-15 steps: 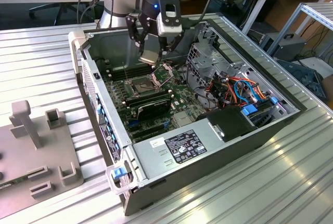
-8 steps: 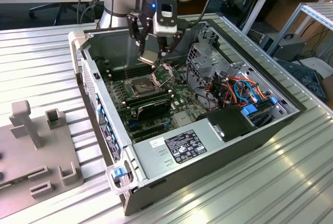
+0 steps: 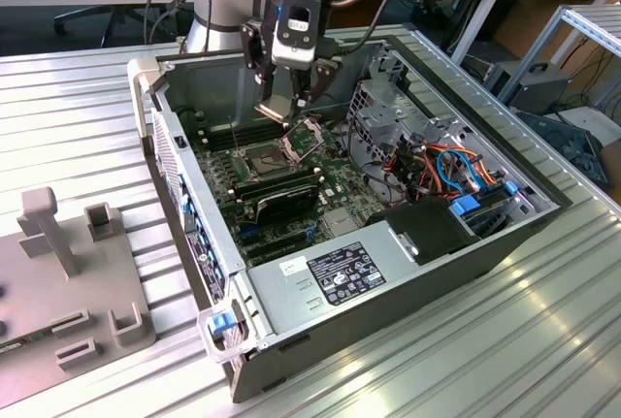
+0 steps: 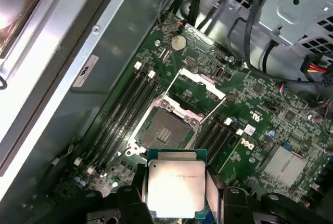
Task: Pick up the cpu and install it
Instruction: 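Place the cpu into insertion slot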
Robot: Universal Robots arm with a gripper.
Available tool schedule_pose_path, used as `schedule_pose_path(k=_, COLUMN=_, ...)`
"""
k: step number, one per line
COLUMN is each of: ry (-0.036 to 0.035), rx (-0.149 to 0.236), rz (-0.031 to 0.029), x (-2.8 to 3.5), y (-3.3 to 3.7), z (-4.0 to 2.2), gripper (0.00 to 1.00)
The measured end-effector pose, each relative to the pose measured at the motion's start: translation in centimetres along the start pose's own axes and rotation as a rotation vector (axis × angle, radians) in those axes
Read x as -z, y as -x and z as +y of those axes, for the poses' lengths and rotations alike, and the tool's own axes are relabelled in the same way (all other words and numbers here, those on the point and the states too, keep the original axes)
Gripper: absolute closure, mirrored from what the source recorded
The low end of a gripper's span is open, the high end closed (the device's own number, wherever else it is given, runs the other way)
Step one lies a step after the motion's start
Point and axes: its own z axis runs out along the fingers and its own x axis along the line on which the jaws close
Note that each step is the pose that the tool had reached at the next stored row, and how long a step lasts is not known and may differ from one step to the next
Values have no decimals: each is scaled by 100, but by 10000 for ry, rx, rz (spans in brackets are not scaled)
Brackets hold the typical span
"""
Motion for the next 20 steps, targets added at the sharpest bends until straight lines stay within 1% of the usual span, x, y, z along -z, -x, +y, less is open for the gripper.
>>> schedule_pose_path(k=2, ry=-2, rx=-325, rz=2, x=-3, y=0, z=0, gripper=45)
schedule_pose_path(k=4, ry=-5, rx=-930, rz=4, x=-10, y=0, z=0, gripper=45)
schedule_pose_path(k=11, ry=-13, rx=-2158, rz=12, x=-24, y=0, z=0, gripper=45)
schedule_pose_path(k=13, ry=-15, rx=-2444, rz=12, x=-25, y=0, z=0, gripper=45)
schedule_pose_path(k=14, ry=-16, rx=-2512, rz=12, x=-25, y=0, z=0, gripper=45)
schedule_pose_path(k=20, ry=-14, rx=-2539, rz=13, x=-26, y=0, z=0, gripper=45)
